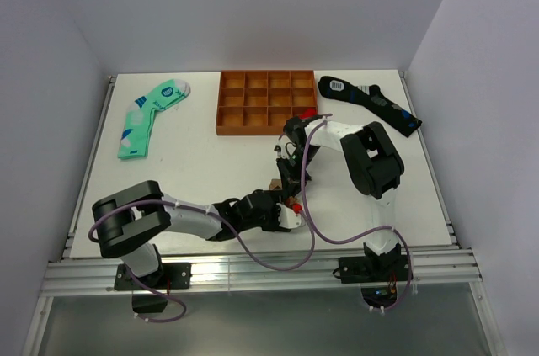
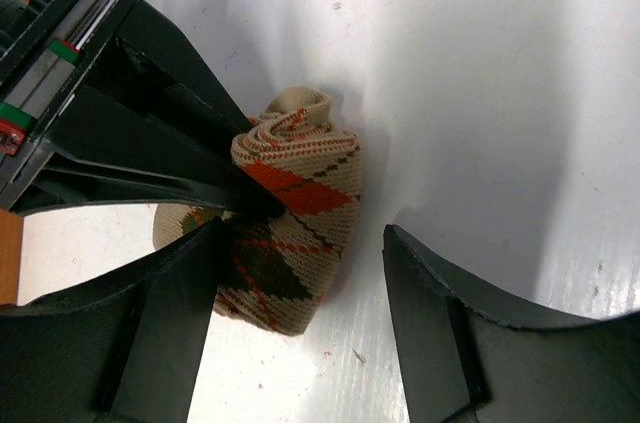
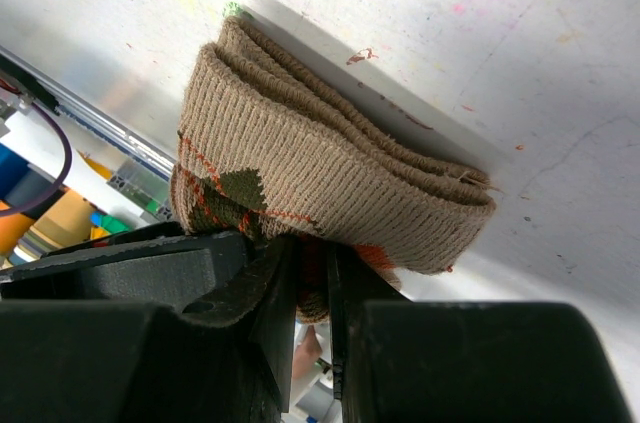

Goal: Roll the socks
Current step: Roll the sock at the center of the board.

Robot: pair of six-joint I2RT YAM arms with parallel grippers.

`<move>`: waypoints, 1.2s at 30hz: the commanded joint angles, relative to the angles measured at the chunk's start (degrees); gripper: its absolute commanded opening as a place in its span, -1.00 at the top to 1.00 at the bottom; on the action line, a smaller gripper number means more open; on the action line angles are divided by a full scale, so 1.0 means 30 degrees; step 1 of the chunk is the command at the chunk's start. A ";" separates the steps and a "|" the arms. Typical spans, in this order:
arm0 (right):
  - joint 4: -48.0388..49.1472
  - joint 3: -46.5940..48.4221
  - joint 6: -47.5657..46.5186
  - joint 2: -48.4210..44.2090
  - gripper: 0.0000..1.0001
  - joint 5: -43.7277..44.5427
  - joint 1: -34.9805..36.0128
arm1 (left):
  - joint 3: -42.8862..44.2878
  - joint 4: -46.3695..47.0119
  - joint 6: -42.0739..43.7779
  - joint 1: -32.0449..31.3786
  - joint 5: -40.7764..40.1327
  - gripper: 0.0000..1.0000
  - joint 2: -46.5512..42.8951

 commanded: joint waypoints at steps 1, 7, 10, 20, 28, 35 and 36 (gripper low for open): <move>0.2596 -0.0851 -0.1614 0.1428 1.00 0.7449 -0.0137 | 0.0656 -0.0312 -0.0476 0.0563 0.1398 -0.40 0.0572; 0.2625 -0.0880 -0.1614 0.1457 1.00 0.7479 -0.0137 | 0.0951 -0.0870 -0.0915 0.0945 0.2012 -0.35 0.1275; 0.2625 -0.0909 -0.1614 0.1457 1.00 0.7508 -0.0137 | 0.0746 -0.1016 -0.1033 0.1034 0.2161 -0.32 0.1364; 0.2625 -0.0997 -0.1584 0.1252 1.00 0.7537 -0.0137 | 0.0423 -0.1953 -0.1765 0.1649 0.2659 -0.27 0.0338; 0.2625 -0.0968 -0.1614 0.1135 1.00 0.7450 -0.0137 | 0.1067 -0.2743 -0.2146 0.1825 0.3477 -0.21 0.1245; 0.2654 -0.0909 -0.1614 0.1135 1.00 0.7421 -0.0137 | 0.1857 -0.4206 -0.2527 0.2264 0.5377 -0.10 0.2007; 0.2654 -0.0909 -0.1643 0.1135 1.00 0.7420 -0.0137 | 0.2178 -0.4732 -0.2556 0.2352 0.5674 -0.08 0.2269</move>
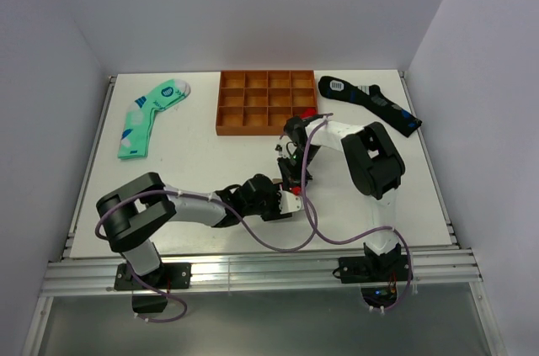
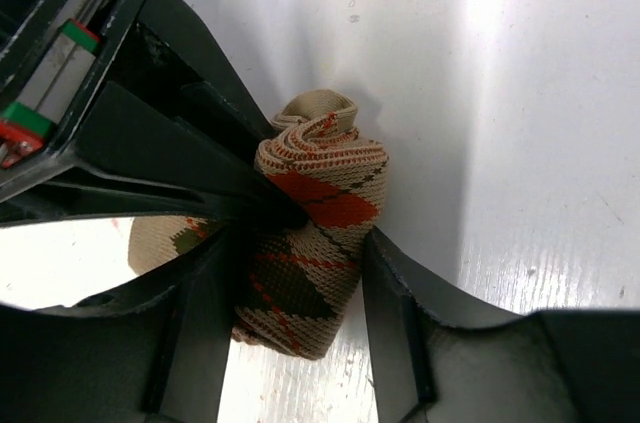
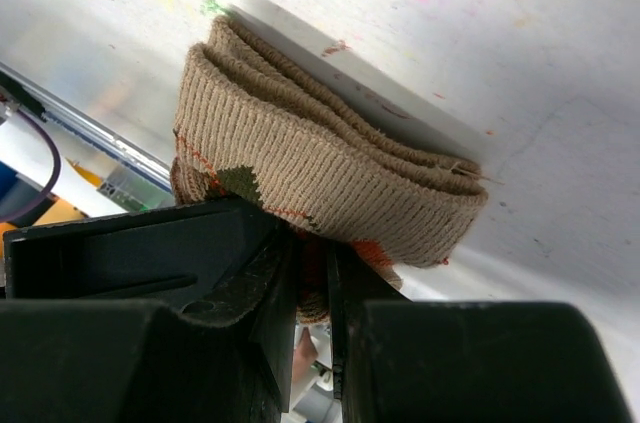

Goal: Roll the socks
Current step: Roll the sock at the center of the board.

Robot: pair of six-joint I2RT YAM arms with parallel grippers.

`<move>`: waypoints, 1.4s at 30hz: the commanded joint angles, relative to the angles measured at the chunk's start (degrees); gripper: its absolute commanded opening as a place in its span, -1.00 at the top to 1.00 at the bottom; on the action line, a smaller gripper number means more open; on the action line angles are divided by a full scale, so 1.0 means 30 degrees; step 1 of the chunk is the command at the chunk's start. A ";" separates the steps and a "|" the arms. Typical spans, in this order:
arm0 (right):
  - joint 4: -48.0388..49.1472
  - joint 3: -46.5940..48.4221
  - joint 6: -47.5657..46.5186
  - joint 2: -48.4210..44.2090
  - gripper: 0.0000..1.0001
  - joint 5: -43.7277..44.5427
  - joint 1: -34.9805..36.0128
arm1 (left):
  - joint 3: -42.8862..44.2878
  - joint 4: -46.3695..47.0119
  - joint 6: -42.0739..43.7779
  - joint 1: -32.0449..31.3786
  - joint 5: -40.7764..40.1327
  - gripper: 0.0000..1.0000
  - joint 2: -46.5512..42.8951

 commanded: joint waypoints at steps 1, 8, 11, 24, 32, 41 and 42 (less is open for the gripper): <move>0.2727 -0.0909 -0.1650 0.1251 1.00 0.6903 -0.0129 | 0.0658 -0.3337 -0.0823 0.0349 0.2470 -0.02 0.1426; 0.2844 -0.0851 -0.1621 0.0988 0.98 0.6874 -0.0159 | 0.2005 -0.5124 -0.1525 0.0583 0.4288 0.17 0.3093; 0.2932 -0.0880 -0.1592 0.0900 0.95 0.6786 -0.0130 | 0.2446 -0.5565 -0.1818 0.0730 0.5021 0.31 0.3302; 0.4952 -0.2548 -0.0217 -0.0534 0.59 0.5789 -0.0510 | 0.2387 -0.6209 -0.2521 0.0847 0.5813 0.96 0.2833; 0.6884 -0.3779 0.0781 -0.3024 0.32 0.4735 -0.0833 | 0.3060 -0.7030 -0.3165 0.1052 0.6691 0.99 0.3243; 0.8761 -0.5419 0.1689 -0.5134 0.20 0.3913 -0.1096 | 0.3120 -0.7294 -0.3430 0.1345 0.7541 0.99 0.3038; 0.8849 -0.5537 0.1777 -0.5252 0.20 0.3944 -0.1125 | 0.3178 -0.7353 -0.3401 0.1374 0.7600 0.99 0.3067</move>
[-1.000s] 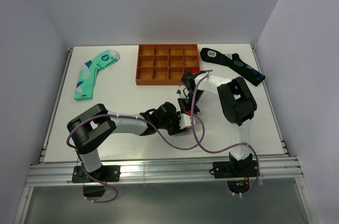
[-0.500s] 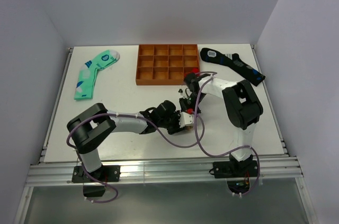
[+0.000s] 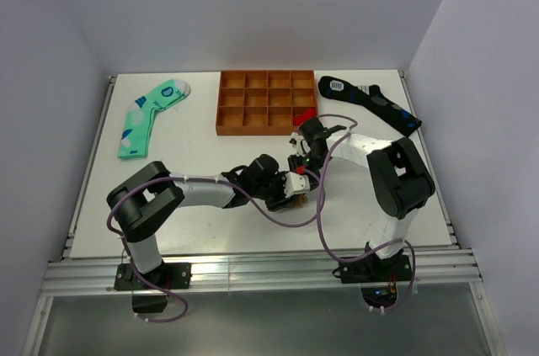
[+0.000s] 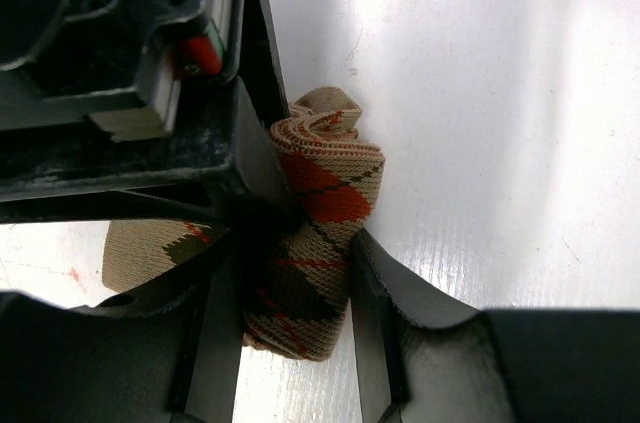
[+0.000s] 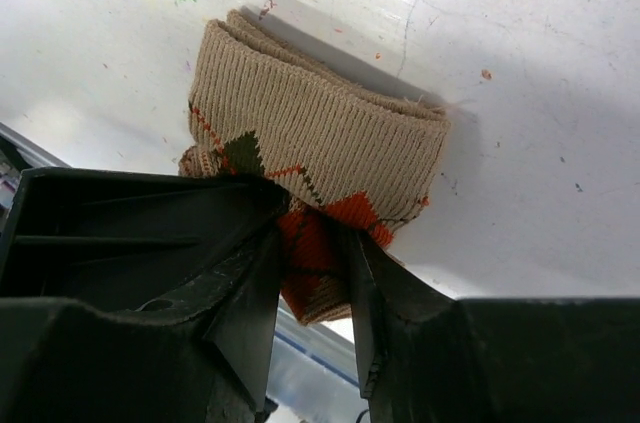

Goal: Roll the socks
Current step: Roll the sock at the center of the board.

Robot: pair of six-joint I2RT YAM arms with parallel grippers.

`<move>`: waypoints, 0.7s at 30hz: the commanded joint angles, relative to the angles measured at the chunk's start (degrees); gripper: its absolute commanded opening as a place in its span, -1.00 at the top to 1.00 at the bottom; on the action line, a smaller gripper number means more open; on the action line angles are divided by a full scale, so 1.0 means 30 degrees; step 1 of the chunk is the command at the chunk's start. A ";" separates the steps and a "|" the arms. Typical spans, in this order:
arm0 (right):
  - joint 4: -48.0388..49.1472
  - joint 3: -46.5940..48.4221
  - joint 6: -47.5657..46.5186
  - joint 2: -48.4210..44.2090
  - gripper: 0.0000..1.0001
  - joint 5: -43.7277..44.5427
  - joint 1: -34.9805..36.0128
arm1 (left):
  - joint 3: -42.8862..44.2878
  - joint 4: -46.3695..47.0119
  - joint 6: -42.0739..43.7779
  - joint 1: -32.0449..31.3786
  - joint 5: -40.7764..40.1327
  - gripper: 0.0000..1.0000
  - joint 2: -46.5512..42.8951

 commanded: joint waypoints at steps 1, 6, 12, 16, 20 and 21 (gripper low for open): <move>0.3858 -0.0656 0.0262 -0.0596 0.20 0.2218 -0.0193 | -0.0479 -0.3564 -0.1193 -0.0483 0.2864 0.99 0.1391; 0.5090 -0.1711 0.0965 -0.2031 0.17 0.1981 -0.0602 | -0.0273 -0.3770 -0.1252 -0.0425 0.3421 0.99 0.1539; 0.6671 -0.2882 0.1755 -0.3904 0.11 0.1662 -0.1042 | 0.0078 -0.4735 -0.1252 -0.0249 0.4037 0.99 0.1597; 0.7553 -0.3265 0.2400 -0.4846 0.08 0.1248 -0.1452 | 0.0400 -0.5145 -0.1282 -0.0219 0.4388 0.99 0.1890; 0.7611 -0.3411 0.2693 -0.5520 0.08 0.1573 -0.1570 | 0.0664 -0.5352 -0.1310 -0.0190 0.4681 0.99 0.2037; 0.7670 -0.3470 0.2752 -0.5753 0.08 0.1514 -0.1715 | 0.0664 -0.5381 -0.1311 -0.0190 0.4769 0.99 0.2037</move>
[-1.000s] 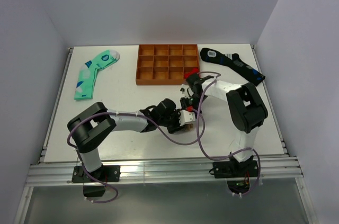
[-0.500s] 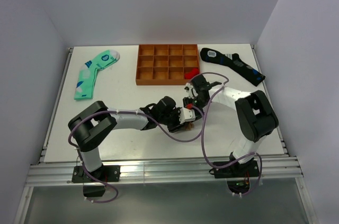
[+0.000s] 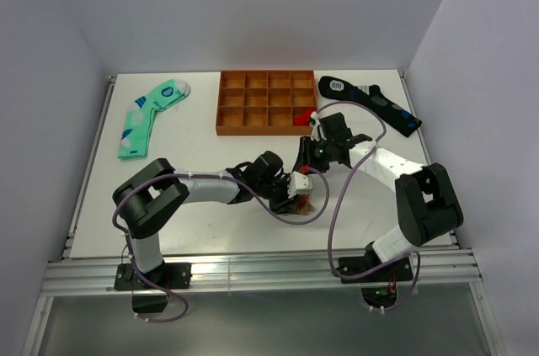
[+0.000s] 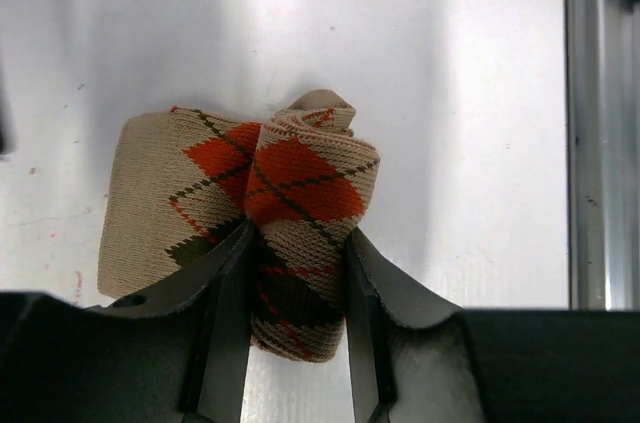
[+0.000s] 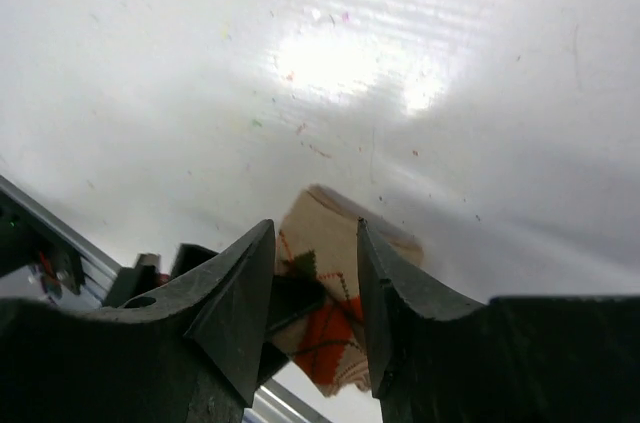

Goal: Roll the socks
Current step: Roll the sock at the center of the board.

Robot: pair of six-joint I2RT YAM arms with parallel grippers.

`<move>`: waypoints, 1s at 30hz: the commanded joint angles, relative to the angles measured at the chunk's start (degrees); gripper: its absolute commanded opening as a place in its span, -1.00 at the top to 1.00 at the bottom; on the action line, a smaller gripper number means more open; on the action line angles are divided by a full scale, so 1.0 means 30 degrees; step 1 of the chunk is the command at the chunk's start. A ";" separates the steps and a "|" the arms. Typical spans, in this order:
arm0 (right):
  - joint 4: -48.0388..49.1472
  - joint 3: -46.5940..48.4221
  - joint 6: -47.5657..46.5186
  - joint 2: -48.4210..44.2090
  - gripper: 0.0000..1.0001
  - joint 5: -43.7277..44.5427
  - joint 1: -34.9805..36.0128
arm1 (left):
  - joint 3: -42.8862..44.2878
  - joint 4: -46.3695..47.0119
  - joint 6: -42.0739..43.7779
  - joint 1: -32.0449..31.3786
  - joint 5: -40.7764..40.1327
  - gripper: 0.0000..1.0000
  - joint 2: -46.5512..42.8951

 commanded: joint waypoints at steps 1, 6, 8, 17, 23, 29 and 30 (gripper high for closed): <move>0.1267 -0.0155 0.0530 -0.0983 0.08 0.0732 -0.0259 | -0.0553 -0.4070 -0.0837 -0.0307 0.1440 0.99 0.1221; 0.1498 -0.0974 0.1262 -0.1978 0.08 0.1819 -0.0932 | -0.0172 -0.4596 -0.1159 -0.0073 0.1879 0.99 0.1367; 0.1763 -0.1589 0.1788 -0.2417 0.09 0.2345 -0.1137 | 0.0150 -0.4889 -0.1276 -0.0013 0.2025 0.99 0.1630; 0.3959 -0.5016 0.4484 -0.6281 0.08 0.3665 -0.1695 | 0.1675 -0.6501 -0.1745 0.0338 0.3049 0.99 0.2979; 0.5890 -0.7475 0.5861 -0.8361 0.10 0.3755 -0.1812 | 0.1909 -0.6706 -0.2009 0.0894 0.3696 0.99 0.2599; 0.9024 -1.0259 0.6448 -1.0558 0.10 0.2731 -0.1813 | 0.2376 -0.7260 -0.2302 0.1246 0.4281 0.99 0.2831; 0.9580 -1.0669 0.6507 -1.0825 0.12 0.2641 -0.1812 | 0.2581 -0.7379 -0.2273 0.1275 0.4456 0.99 0.2948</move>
